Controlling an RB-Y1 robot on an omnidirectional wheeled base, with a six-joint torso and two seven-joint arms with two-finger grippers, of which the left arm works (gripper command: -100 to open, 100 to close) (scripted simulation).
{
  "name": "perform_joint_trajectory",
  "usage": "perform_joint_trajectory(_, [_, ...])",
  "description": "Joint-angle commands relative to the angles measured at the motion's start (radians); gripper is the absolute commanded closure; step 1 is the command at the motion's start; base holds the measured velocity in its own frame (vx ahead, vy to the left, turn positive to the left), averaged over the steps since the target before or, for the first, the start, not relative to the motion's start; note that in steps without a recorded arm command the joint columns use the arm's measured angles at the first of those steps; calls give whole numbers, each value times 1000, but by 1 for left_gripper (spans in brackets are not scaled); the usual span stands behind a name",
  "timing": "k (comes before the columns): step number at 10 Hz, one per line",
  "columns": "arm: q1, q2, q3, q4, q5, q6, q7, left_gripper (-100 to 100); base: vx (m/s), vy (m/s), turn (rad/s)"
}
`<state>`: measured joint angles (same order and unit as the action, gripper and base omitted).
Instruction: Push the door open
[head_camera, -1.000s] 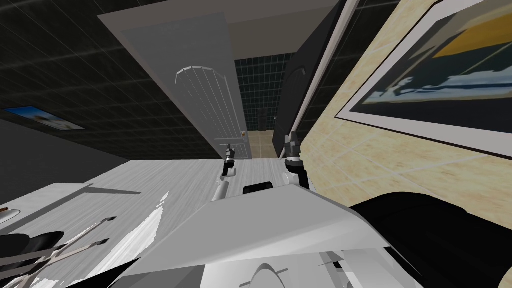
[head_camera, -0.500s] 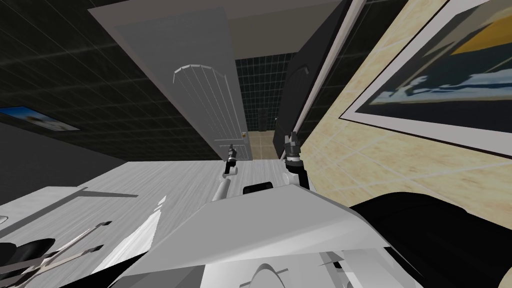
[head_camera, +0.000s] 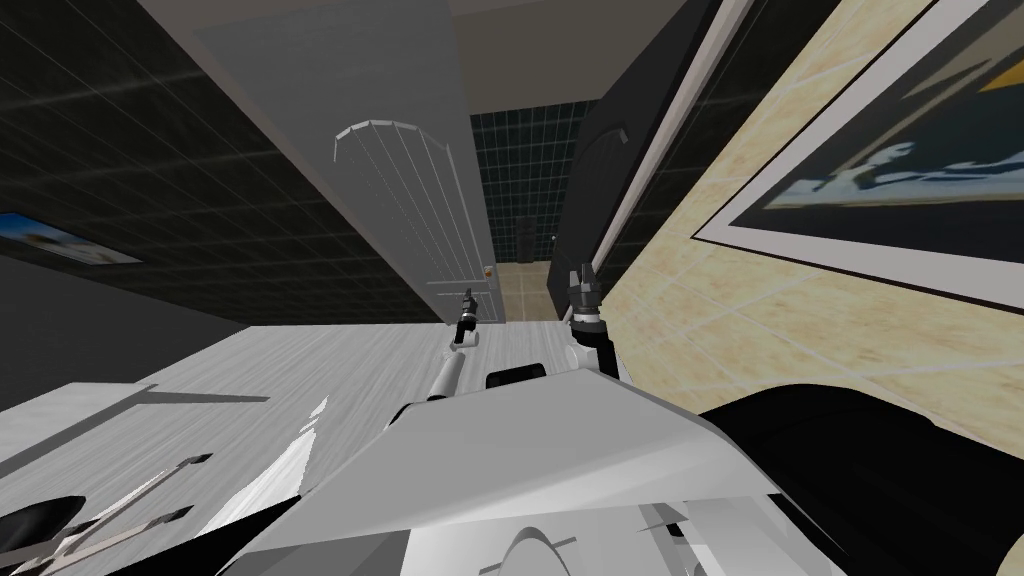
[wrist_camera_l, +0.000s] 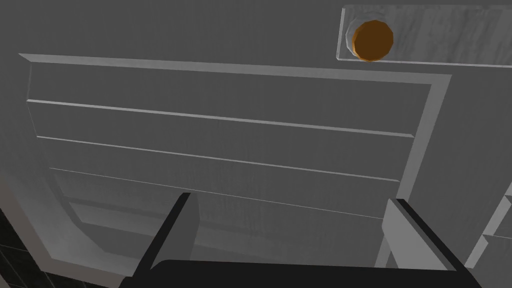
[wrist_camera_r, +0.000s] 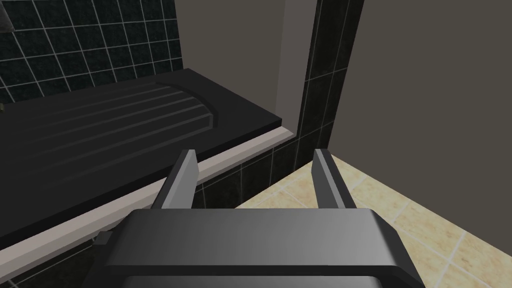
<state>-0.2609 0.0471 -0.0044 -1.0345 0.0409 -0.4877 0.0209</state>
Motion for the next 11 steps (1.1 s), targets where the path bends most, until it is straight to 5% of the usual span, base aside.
perform_joint_trajectory(1, [-23,-5,0,40,-2,5,-4,-100,99,21,-5])
perform_joint_trajectory(6, [-105,-31,2,178,-8,16,-19,-100,97,17,-6])
perform_joint_trajectory(11, [-148,-48,3,251,-12,22,-27,-100,68,16,-4])
